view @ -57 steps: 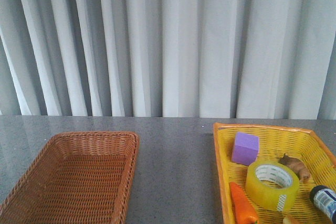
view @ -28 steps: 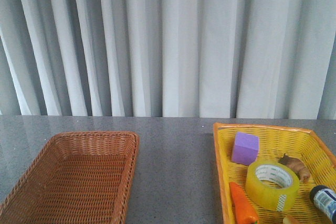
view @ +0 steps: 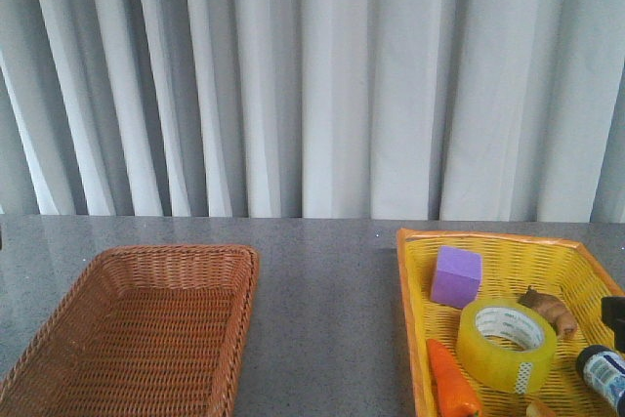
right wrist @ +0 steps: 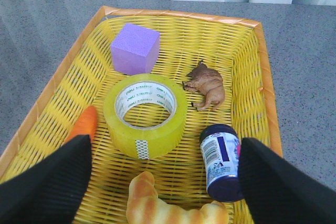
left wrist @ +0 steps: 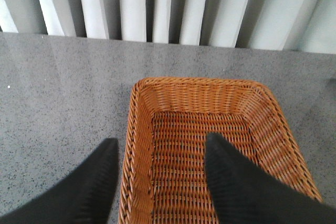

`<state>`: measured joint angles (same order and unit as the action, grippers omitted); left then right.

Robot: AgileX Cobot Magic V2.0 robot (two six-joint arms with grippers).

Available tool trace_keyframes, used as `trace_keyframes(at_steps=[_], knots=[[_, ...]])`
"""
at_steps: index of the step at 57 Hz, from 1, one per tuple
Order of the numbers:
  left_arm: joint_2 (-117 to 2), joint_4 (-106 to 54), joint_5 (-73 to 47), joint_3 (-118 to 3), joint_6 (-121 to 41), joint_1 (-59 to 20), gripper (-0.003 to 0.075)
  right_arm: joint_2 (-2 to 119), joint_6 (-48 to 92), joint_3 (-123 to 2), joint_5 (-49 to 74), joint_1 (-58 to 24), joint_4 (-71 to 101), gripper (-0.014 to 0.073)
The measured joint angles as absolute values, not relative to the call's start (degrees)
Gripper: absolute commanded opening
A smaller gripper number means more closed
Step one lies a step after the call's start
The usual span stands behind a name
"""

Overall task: Transfer tape with both arms
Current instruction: 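Lower the right gripper into the tape roll's hole in the yellow basket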

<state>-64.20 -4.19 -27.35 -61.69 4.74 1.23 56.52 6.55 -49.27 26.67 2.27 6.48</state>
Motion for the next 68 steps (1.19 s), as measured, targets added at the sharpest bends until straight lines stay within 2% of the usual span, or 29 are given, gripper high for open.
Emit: trace_keyframes(at_steps=[7, 29, 36, 55, 68], knots=[[-65.5, -4.2, -27.4, -61.7, 4.7, 1.2, 0.0533, 56.5, 6.6, -49.3, 24.4, 2.3, 6.5, 0.0575], [-66.8, -4.2, -22.7, -61.7, 4.7, 1.2, 0.0517, 58.8, 5.0, -51.0, 20.9, 2.3, 6.5, 0.0559], [-66.8, -4.2, -21.2, -61.7, 4.7, 1.2, 0.0517, 66.1, 1.5, -58.5, 25.0, 2.3, 6.5, 0.0558], [-66.8, -4.1, -24.3, -61.7, 4.7, 1.2, 0.0517, 90.7, -0.9, -80.1, 45.1, 2.3, 5.3, 0.0558], [-66.8, -4.0, -25.2, -61.7, 4.7, 1.2, 0.0517, 99.3, -1.0, -85.7, 48.1, 2.3, 3.1, 0.0558]])
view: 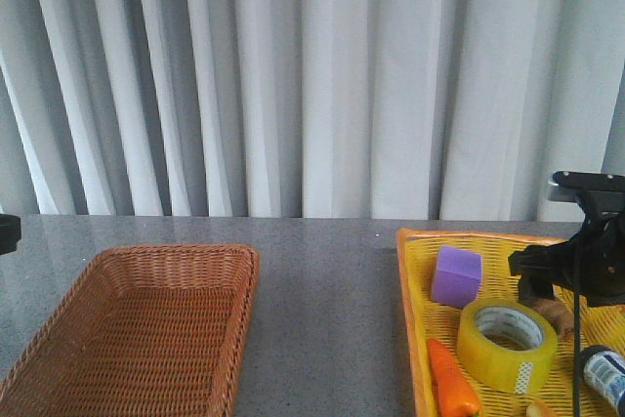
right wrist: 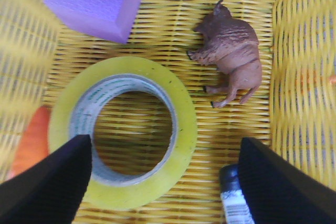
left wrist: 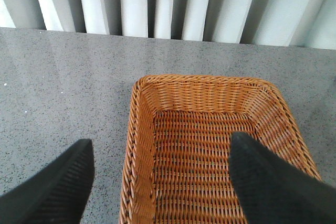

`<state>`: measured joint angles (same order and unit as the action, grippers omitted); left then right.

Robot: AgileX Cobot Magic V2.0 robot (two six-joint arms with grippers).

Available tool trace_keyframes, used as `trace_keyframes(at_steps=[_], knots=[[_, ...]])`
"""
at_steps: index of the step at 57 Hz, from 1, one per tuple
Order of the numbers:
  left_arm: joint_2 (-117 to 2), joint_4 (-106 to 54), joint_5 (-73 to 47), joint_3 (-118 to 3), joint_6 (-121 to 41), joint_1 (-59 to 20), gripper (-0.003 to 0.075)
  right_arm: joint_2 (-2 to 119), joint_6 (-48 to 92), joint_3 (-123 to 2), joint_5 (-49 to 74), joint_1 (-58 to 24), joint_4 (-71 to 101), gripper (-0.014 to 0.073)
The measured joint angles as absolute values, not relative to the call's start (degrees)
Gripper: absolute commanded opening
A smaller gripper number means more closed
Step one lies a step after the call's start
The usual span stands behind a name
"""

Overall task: Transfer tape with both arms
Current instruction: 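Lower the right gripper into the tape roll's hole in the yellow basket, then close the right gripper on the tape roll's rim and lift it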

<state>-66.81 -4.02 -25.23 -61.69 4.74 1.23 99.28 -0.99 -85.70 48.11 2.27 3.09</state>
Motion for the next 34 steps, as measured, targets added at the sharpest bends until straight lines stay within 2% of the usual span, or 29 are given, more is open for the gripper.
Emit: trace_keyframes(at_steps=[34], knots=[[-68.9, -4.0, -26.4, -61.7, 4.7, 1.2, 0.0517, 109.4, 0.6, -86.6, 45.8, 2.3, -0.5, 0.0556]])
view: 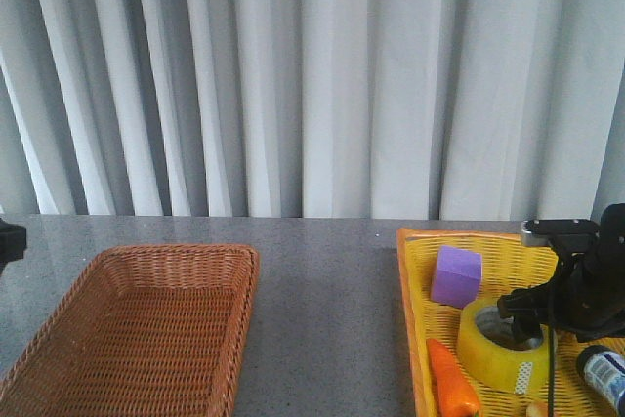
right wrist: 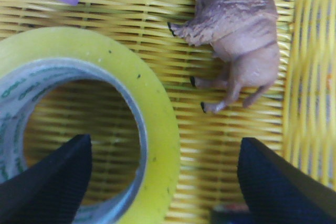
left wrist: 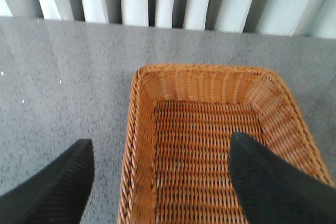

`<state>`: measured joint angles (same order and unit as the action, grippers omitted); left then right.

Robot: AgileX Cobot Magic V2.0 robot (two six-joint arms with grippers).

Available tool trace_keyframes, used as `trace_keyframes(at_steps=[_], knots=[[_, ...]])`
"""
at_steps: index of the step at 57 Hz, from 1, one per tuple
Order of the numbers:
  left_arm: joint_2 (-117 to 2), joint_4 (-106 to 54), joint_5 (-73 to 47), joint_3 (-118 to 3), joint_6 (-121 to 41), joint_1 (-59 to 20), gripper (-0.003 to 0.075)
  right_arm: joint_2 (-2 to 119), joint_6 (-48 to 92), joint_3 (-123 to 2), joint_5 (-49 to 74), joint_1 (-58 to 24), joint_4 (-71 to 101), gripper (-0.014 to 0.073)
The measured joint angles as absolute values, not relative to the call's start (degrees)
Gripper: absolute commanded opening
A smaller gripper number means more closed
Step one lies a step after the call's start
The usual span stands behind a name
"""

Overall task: Transfer tape with both arms
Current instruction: 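Close the right gripper on the tape roll's rim and lift it, then carry the tape roll toward the brown basket and set it on the table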

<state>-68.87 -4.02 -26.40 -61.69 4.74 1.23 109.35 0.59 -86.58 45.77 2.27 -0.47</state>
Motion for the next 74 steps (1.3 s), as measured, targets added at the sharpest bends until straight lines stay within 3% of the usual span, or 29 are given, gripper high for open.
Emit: trace_keyframes(at_steps=[10, 17, 39, 62, 74], knots=[[-70.9, -4.0, -27.9, -61.7, 4.7, 1.2, 0.0517, 110.6, 0.7, -86.6, 43.7, 2.3, 0.3, 0.0511], [-71.3, -4.0, -27.9, -61.7, 4.7, 1.2, 0.0517, 111.7, 0.7, -86.6, 43.4, 2.3, 0.6, 0.043], [-71.3, -4.0, -27.8, -61.7, 4.7, 1.2, 0.0517, 113.1, 0.8, -88.1, 44.3, 2.3, 0.9, -0.001], [-71.3, -4.0, -27.6, -61.7, 4.7, 1.2, 0.0517, 113.3, 4.3, -103.4, 55.6, 1.7, 0.4, -0.0003], [-71.3, -4.0, -27.6, -61.7, 4.7, 1.2, 0.0517, 112.1, 8.7, -112.8, 56.6, -4.7, -0.5, 0.0002]])
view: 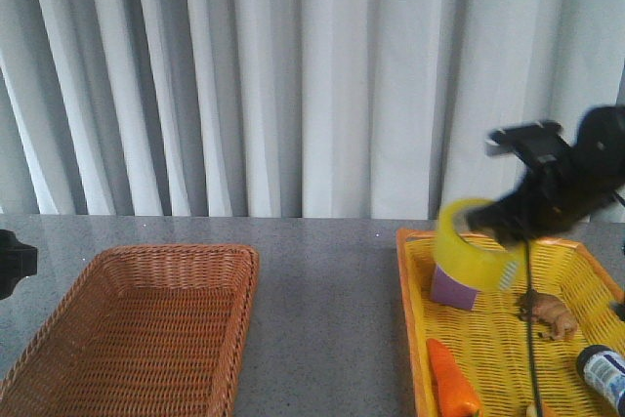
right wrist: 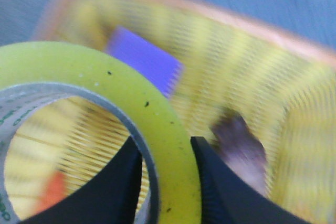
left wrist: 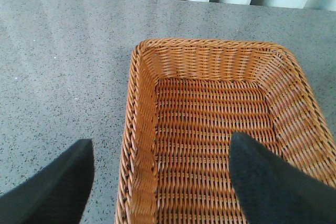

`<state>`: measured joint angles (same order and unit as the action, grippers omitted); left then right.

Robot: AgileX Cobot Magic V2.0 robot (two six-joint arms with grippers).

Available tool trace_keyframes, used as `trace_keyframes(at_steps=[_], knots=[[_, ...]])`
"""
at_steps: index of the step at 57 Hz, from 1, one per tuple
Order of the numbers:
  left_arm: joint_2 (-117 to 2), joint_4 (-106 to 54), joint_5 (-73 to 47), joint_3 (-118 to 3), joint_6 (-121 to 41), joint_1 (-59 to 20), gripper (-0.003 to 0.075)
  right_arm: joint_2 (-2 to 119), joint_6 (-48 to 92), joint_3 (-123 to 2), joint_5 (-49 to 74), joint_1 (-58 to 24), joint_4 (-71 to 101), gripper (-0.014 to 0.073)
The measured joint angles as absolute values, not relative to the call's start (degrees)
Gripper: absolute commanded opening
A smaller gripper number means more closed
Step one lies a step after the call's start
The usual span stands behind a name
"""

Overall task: Transfer tape with both arms
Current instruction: 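Carry the tape roll toward the brown basket and set it on the table, then open the right gripper and withdraw it from the tape roll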

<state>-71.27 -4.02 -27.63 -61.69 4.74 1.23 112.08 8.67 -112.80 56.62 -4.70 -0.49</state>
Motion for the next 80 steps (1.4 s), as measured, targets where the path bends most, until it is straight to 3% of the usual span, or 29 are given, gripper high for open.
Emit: trace_keyframes(at_steps=[22, 58, 70, 80], knots=[[-71.3, -4.0, -27.3, -61.7, 4.7, 1.2, 0.0517, 116.4, 9.3, -114.5, 55.6, -21.5, 0.9, 0.0003], [-71.3, -4.0, -28.3, -61.7, 4.7, 1.2, 0.0517, 125.6, 8.3, -114.4, 57.8, -24.6, -1.6, 0.0041], [-71.3, -4.0, -29.0, -61.7, 4.7, 1.2, 0.0517, 126.5, 8.2, -114.4, 57.7, -24.6, -2.8, 0.0186], [-71.3, -4.0, -29.4, -61.7, 4.7, 1.2, 0.0517, 126.5, 6.8, -114.5, 57.0, -24.6, -2.5, 0.0407]])
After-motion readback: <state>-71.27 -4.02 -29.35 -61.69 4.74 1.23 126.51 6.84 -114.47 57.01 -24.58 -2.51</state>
